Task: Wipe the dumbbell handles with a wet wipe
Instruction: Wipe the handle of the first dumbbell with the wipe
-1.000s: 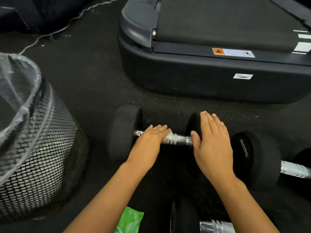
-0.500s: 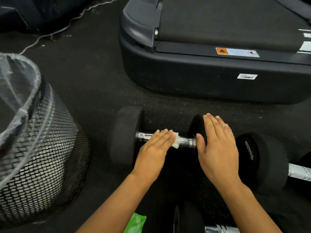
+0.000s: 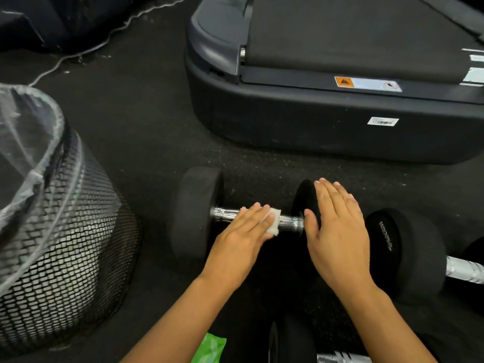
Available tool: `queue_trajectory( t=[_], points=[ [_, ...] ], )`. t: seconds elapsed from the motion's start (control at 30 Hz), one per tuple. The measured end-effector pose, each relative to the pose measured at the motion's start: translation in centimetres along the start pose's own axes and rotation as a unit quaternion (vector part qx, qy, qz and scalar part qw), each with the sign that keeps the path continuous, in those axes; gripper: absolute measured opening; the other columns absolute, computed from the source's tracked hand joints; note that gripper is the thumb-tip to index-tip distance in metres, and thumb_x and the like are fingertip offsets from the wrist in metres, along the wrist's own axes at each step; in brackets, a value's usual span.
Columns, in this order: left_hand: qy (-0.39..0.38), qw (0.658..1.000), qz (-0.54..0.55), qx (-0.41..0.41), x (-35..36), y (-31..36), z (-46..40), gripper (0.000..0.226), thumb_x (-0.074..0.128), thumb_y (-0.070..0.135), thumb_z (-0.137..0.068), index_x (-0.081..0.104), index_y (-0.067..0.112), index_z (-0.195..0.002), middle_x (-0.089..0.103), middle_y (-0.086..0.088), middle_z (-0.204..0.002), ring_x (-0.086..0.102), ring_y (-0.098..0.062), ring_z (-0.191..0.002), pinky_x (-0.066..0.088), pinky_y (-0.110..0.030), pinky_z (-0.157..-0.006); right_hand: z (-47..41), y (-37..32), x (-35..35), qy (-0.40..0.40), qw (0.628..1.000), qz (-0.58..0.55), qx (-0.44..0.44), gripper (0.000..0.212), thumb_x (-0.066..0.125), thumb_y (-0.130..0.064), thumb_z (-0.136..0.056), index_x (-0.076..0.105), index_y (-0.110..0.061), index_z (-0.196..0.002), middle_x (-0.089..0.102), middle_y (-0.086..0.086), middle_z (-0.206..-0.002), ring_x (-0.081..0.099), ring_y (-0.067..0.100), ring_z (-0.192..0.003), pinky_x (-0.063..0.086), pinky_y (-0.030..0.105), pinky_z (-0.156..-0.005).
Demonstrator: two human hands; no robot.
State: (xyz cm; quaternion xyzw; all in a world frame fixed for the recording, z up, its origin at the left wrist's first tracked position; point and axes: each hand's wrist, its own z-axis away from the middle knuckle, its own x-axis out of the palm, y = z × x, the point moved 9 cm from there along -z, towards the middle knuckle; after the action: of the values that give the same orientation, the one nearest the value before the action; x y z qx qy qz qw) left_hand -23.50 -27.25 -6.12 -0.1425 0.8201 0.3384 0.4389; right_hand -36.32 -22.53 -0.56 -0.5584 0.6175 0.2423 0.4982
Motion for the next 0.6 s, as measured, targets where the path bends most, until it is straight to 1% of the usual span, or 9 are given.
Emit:
queue_trajectory(
  t=[0.07, 0.1, 0.17, 0.2, 0.27, 0.33, 0.43, 0.57, 0.6],
  points=[
    [0.004, 1.0, 0.001, -0.025, -0.2, 0.2, -0.5, 0.044, 0.043, 0.037, -0.088, 0.065, 0.01, -0.115, 0.061, -0.007, -0.124, 0.052, -0.017, -0.121, 0.035, -0.035, -0.107, 0.1, 0.1, 0.0, 0.002, 1.0, 0.001, 0.0, 0.045, 0.046, -0.022, -0.093, 0.044, -0.005, -0.134, 0.046, 0.009, -0.139, 0.035, 0.024, -0.134, 0.021, 0.038, -0.112],
    [0.013, 1.0, -0.004, -0.026, -0.4, 0.3, -0.8, 0.042, 0.044, 0.035, -0.088, 0.067, 0.009, -0.111, 0.063, -0.007, -0.12, 0.056, -0.018, -0.117, 0.037, -0.034, -0.105, 0.1, 0.0, 0.0, 0.002, 1.0, 0.005, -0.001, 0.047, 0.044, -0.024, -0.091, 0.044, -0.006, -0.134, 0.046, 0.009, -0.139, 0.035, 0.024, -0.134, 0.021, 0.037, -0.112],
    [0.034, 0.999, -0.032, 0.001, -0.6, 0.1, -0.8, 0.031, 0.052, 0.019, -0.085, 0.069, 0.008, -0.109, 0.065, -0.009, -0.117, 0.059, -0.02, -0.112, 0.036, -0.033, -0.103, 0.1, 0.0, 0.0, -0.002, 1.0, 0.009, -0.004, 0.048, 0.043, -0.025, -0.091, 0.043, -0.006, -0.135, 0.046, 0.009, -0.139, 0.035, 0.024, -0.134, 0.02, 0.037, -0.112],
    [0.039, 0.998, -0.048, 0.016, -0.6, -0.2, -0.5, 0.031, 0.059, 0.01, -0.08, 0.068, 0.007, -0.11, 0.065, -0.009, -0.118, 0.059, -0.022, -0.113, 0.035, -0.034, -0.104, 0.1, 0.1, 0.0, -0.005, 1.0, 0.007, -0.004, 0.047, 0.045, -0.024, -0.092, 0.043, -0.006, -0.135, 0.046, 0.01, -0.139, 0.034, 0.025, -0.134, 0.02, 0.036, -0.112],
    [0.035, 0.998, -0.06, 0.012, -0.5, -0.6, 0.1, 0.041, 0.073, -0.003, -0.071, 0.067, 0.005, -0.111, 0.064, -0.01, -0.119, 0.059, -0.023, -0.113, 0.038, -0.037, -0.103, 0.0, 0.2, 0.0, -0.006, 1.0, 0.002, -0.001, 0.045, 0.049, -0.022, -0.093, 0.043, -0.005, -0.135, 0.046, 0.01, -0.14, 0.034, 0.025, -0.134, 0.019, 0.036, -0.112],
    [0.026, 0.998, -0.059, 0.011, -0.3, -0.2, -0.6, 0.049, 0.079, -0.005, -0.064, 0.067, 0.004, -0.111, 0.065, -0.011, -0.117, 0.061, -0.023, -0.111, 0.042, -0.039, -0.1, 0.0, 0.1, 0.0, -0.002, 1.0, 0.005, -0.003, 0.045, 0.045, -0.024, -0.093, 0.044, -0.006, -0.135, 0.046, 0.01, -0.139, 0.035, 0.025, -0.134, 0.019, 0.036, -0.111],
    [0.011, 0.997, -0.065, 0.034, 0.0, 0.2, -1.4, 0.055, 0.08, -0.006, -0.062, 0.065, 0.005, -0.114, 0.065, -0.011, -0.118, 0.061, -0.023, -0.111, 0.039, -0.04, -0.102, -0.1, 0.1, 0.1, -0.001, 1.0, 0.01, -0.002, 0.049, 0.041, -0.027, -0.09, 0.044, -0.006, -0.134, 0.046, 0.009, -0.139, 0.035, 0.024, -0.133, 0.019, 0.035, -0.111],
    [-0.006, 0.996, -0.077, 0.045, 0.2, -0.2, 0.2, 0.068, 0.075, -0.013, -0.064, 0.055, 0.003, -0.127, 0.055, -0.012, -0.131, 0.05, -0.026, -0.123, 0.025, -0.037, -0.111, 0.0, 0.0, 0.0, -0.001, 1.0, 0.01, -0.007, 0.05, 0.039, -0.029, -0.09, 0.044, -0.006, -0.134, 0.047, 0.009, -0.139, 0.036, 0.024, -0.133, 0.021, 0.037, -0.112],
    [-0.008, 0.996, -0.076, 0.054, 0.3, 0.0, 0.1, 0.07, 0.075, -0.014, -0.062, 0.055, 0.002, -0.127, 0.056, -0.012, -0.13, 0.05, -0.026, -0.123, 0.029, -0.037, -0.11, 0.1, 0.0, -0.1, 0.001, 1.0, 0.01, -0.008, 0.05, 0.039, -0.029, -0.09, 0.044, -0.006, -0.134, 0.047, 0.009, -0.139, 0.036, 0.024, -0.133, 0.022, 0.037, -0.112]
  ],
)
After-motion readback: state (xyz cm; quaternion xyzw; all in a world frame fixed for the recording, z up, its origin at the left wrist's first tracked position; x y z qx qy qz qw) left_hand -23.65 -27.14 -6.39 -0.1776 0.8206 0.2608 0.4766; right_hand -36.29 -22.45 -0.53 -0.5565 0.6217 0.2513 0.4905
